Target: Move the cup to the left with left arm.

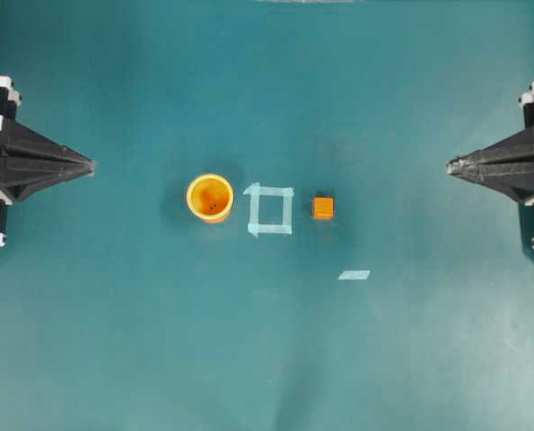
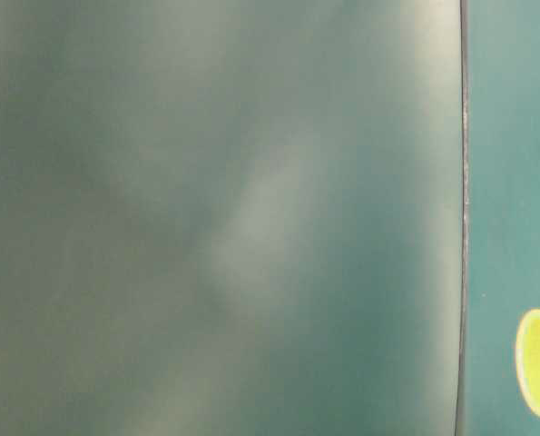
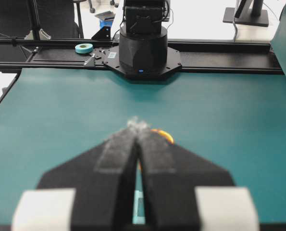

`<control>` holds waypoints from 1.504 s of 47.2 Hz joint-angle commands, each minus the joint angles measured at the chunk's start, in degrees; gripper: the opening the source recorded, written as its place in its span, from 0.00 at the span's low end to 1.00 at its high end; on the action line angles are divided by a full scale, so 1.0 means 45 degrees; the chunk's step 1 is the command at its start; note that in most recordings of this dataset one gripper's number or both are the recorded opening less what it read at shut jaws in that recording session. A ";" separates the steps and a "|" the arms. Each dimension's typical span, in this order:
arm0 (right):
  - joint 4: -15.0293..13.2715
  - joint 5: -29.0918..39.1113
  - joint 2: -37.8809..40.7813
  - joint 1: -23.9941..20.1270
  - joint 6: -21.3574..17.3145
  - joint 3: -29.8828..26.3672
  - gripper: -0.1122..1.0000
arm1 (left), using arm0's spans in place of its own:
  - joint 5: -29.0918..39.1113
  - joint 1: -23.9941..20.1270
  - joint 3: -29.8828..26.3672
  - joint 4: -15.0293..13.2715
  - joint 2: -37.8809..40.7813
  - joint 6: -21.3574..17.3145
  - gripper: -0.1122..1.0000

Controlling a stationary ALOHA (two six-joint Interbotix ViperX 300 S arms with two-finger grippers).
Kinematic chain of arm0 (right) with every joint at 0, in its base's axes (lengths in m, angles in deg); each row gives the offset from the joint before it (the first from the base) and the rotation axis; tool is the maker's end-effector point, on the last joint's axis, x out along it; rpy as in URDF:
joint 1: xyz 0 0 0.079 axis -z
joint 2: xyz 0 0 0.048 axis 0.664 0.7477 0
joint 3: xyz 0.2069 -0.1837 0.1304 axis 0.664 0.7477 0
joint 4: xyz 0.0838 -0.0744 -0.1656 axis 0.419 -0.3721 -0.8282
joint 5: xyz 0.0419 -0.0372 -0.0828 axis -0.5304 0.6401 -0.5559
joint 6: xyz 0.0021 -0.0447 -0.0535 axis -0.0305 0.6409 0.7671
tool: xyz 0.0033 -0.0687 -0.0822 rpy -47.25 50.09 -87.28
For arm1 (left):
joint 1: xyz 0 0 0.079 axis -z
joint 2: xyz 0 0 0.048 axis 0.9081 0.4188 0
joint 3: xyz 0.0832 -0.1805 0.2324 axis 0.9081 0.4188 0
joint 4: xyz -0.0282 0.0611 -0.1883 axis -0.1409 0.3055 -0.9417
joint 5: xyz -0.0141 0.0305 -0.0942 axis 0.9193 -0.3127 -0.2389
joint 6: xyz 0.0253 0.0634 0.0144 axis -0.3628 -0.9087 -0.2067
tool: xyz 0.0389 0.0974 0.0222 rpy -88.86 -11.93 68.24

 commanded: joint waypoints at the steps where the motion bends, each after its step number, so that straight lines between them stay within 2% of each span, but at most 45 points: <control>1: 0.0039 -0.0039 0.0117 0.0000 0.0020 -0.0508 0.09 | 0.0332 -0.0098 -0.0332 0.0098 0.0137 -0.0098 0.10; 18: 0.0020 0.1016 0.0156 0.0000 0.0020 -0.0762 0.10 | 0.1309 -0.0098 -0.0391 0.0137 0.0156 -0.0156 0.11; 25: 0.0020 0.1055 0.0176 0.0000 0.0078 -0.0762 0.10 | 0.1816 -0.0098 -0.0352 0.0137 0.0156 -0.0156 0.16; 31: -0.0020 0.1055 0.0176 0.0000 0.0156 -0.0742 0.10 | 0.2051 -0.0098 -0.0273 0.0137 0.0156 -0.0137 0.31; 37: -0.0020 0.1055 0.0176 0.0039 0.0176 -0.0762 0.10 | 0.2012 -0.0098 -0.0137 0.0137 0.0156 -0.0137 0.56; 40: -0.0020 0.1055 0.0156 0.0039 0.0176 -0.0801 0.10 | 0.1934 -0.0078 -0.0039 0.0176 0.0195 -0.0137 0.66; 44: -0.0020 0.1055 0.0156 0.0039 0.0176 -0.0820 0.10 | 0.1719 -0.0098 0.0195 0.0195 0.0352 -0.0156 0.70; 49: -0.0020 0.1055 0.0137 0.0039 0.0176 -0.0820 0.10 | 0.0977 -0.0117 0.0469 0.0195 0.1016 -0.0156 0.70; 63: -0.0020 0.1055 0.0117 0.0039 0.0137 -0.0859 0.10 | -0.0703 -0.0156 0.0254 0.0156 0.4844 0.0137 0.86; 71: -0.0020 0.1055 0.0059 0.0039 0.0137 -0.0957 0.10 | -0.1465 -0.0156 -0.0020 0.0156 0.6836 0.0137 0.87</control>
